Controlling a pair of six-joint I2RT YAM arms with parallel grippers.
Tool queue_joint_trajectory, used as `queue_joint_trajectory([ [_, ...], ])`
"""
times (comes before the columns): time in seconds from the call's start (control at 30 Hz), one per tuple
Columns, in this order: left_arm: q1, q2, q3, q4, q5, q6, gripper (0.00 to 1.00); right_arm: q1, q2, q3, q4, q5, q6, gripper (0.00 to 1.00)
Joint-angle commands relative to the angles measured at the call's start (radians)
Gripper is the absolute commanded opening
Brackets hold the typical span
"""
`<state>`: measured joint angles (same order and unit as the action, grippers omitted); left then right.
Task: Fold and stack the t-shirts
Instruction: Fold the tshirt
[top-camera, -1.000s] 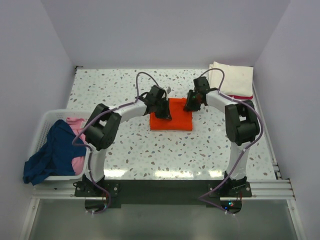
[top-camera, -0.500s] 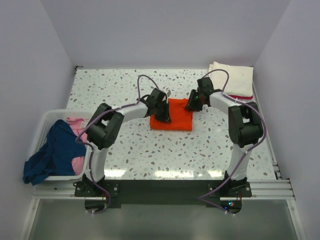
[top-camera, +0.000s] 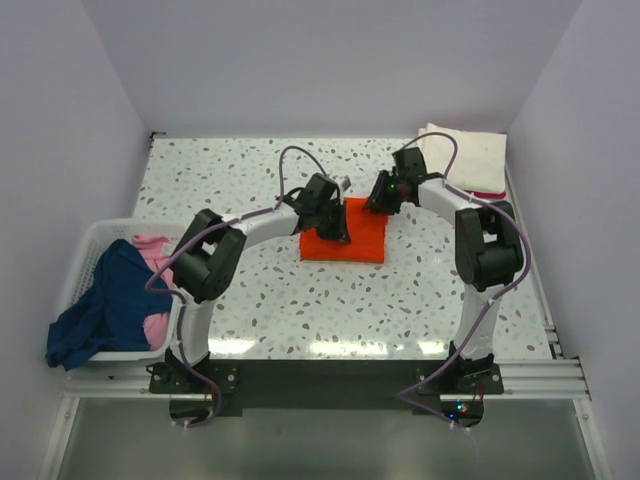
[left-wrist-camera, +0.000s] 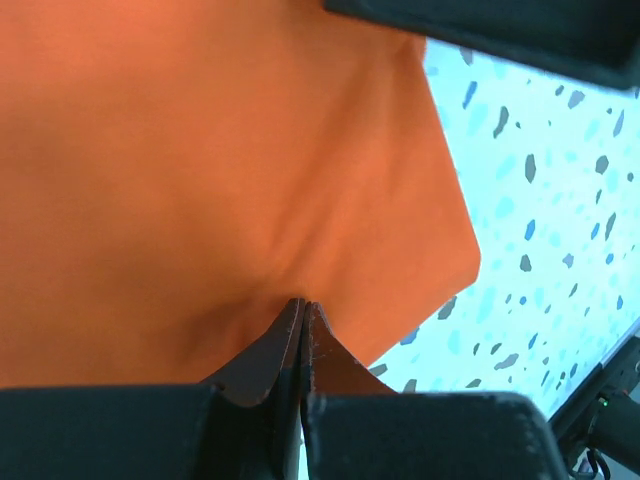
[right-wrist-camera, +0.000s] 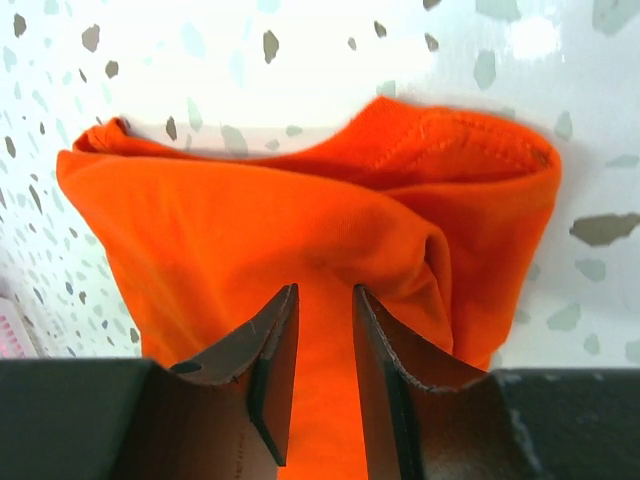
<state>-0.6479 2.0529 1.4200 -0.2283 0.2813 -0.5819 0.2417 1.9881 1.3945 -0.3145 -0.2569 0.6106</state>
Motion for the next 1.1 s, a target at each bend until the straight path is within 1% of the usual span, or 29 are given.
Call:
queue_joint_trajectory([
  [0.0, -0.027, -0.024, 0.022, 0.044, 0.03, 0.013, 0.04, -0.012, 0.044, 0.069, 0.04, -0.027, 0.018, 0.32],
  [0.27, -0.048, 0.029, -0.013, 0.064, 0.027, 0.004, 0.02, -0.07, 0.169, 0.121, 0.037, -0.031, 0.02, 0.31],
  [0.5, -0.068, 0.047, -0.032, 0.063, 0.021, 0.008, 0.02, -0.097, 0.212, 0.165, 0.037, -0.146, 0.014, 0.33],
  [0.57, -0.07, 0.049, -0.039, 0.063, 0.021, 0.007, 0.02, -0.096, 0.206, 0.167, 0.037, -0.154, 0.014, 0.34],
  [0.63, -0.071, 0.046, -0.049, 0.067, 0.021, 0.005, 0.02, -0.097, 0.183, 0.169, 0.034, -0.154, 0.006, 0.36],
  [0.8, -0.072, 0.001, -0.029, 0.064, 0.013, 0.022, 0.04, -0.101, 0.101, 0.176, 0.008, -0.15, -0.015, 0.45],
  [0.93, -0.061, -0.031, 0.016, 0.06, 0.013, 0.037, 0.08, -0.111, -0.009, 0.155, -0.008, -0.136, -0.032, 0.53],
  [1.07, -0.042, -0.074, 0.025, 0.064, 0.021, 0.034, 0.13, -0.117, -0.095, 0.083, -0.027, -0.088, -0.064, 0.58],
])
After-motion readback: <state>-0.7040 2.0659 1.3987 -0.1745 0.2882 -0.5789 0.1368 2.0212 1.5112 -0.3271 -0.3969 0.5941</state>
